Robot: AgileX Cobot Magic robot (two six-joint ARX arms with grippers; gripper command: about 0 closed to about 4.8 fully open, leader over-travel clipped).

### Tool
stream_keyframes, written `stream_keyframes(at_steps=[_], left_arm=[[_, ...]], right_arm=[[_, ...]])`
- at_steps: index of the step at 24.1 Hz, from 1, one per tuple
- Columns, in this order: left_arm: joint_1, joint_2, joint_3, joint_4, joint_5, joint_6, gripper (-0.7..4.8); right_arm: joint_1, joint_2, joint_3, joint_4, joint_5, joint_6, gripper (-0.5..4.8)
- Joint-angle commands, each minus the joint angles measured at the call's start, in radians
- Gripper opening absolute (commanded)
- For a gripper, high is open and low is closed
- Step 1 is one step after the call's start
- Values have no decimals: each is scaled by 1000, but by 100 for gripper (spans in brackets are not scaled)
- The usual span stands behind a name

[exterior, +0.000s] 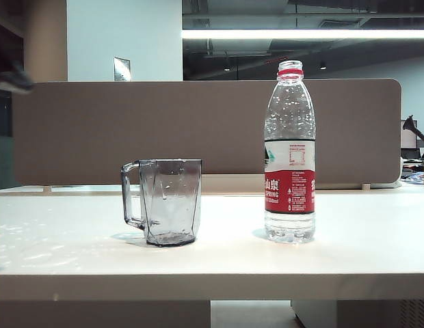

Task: Pick up the mineral water bottle on the table and pour water into the mug until it's half full.

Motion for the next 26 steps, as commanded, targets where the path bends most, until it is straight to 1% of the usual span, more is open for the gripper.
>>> stream_keyframes(at_steps=[1, 4, 5, 6, 7, 8, 9, 10, 12, 13, 16, 17, 18, 19, 20, 22, 23, 24, 25, 26], left_arm=[[-31, 9, 3, 96, 19, 3, -4], [-37, 7, 3, 97, 26, 4, -4], [-37, 7, 3, 96, 26, 4, -4], [-37, 7, 3, 96, 27, 4, -5], [-37, 7, 3, 96, 27, 4, -4], [-37, 7, 3, 97, 26, 4, -4], [-37, 7, 3, 97, 26, 4, -4], [-37, 7, 3, 96, 26, 4, -4], [-37, 7, 3, 96, 26, 4, -4], [-37, 7, 3, 96, 26, 4, -4], [-37, 7, 3, 96, 26, 4, -4], [-37, 7, 3, 97, 26, 4, -5], [-37, 7, 3, 96, 26, 4, -5], [-37, 7, 3, 97, 26, 4, -4], [-36, 7, 3, 97, 26, 3, -5], [-36, 7, 3, 96, 26, 4, -5], [-36, 7, 3, 96, 29, 4, -4], [-36, 7, 3, 96, 29, 4, -4], [-36, 7, 3, 97, 26, 4, -4], [-36, 7, 3, 96, 26, 4, -4]], right_arm=[[2, 54, 93, -87, -27, -65, 4], [1, 147, 206, -170, 5, -198, 5], [1, 216, 270, -216, 19, -285, 28], [1, 264, 307, -240, 24, -333, 58], [1, 343, 362, -264, 22, -356, 124], [1, 410, 408, -265, 6, -354, 164], [2, 447, 432, -253, -18, -350, 167], [1, 504, 460, -188, -53, -349, 167], [1, 552, 470, -103, -53, -304, 167], [1, 611, 472, -21, -53, -254, 166], [4, 740, 472, 56, -40, -185, 165], [6, 785, 469, 84, -16, -170, 156], [7, 830, 445, 174, 22, -170, 156], [7, 843, 426, 233, 29, -166, 156], [6, 864, 374, 366, 50, -119, 144], [6, 887, 319, 478, 76, -63, 144], [6, 903, 263, 563, 98, -20, 144], [6, 912, 225, 617, 97, -3, 144], [17, 931, 152, 720, 100, 24, 144], [31, 939, 109, 775, 118, 23, 144]])
